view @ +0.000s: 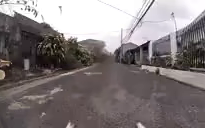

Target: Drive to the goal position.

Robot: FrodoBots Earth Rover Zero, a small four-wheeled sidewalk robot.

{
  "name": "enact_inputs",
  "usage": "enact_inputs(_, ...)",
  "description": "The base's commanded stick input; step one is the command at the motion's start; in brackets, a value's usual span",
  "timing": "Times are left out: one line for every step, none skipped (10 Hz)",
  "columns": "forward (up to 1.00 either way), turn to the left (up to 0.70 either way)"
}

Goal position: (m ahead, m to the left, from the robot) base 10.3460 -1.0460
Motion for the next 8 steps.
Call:
enact_inputs(0.7,0.0)
enact_inputs(0.7,0.0)
enact_inputs(0.7,0.0)
enact_inputs(0.7,0.0)
enact_inputs(0.7,0.0)
enact_inputs(0.7,0.0)
enact_inputs(0.7,0.0)
enact_inputs(0.7,0.0)
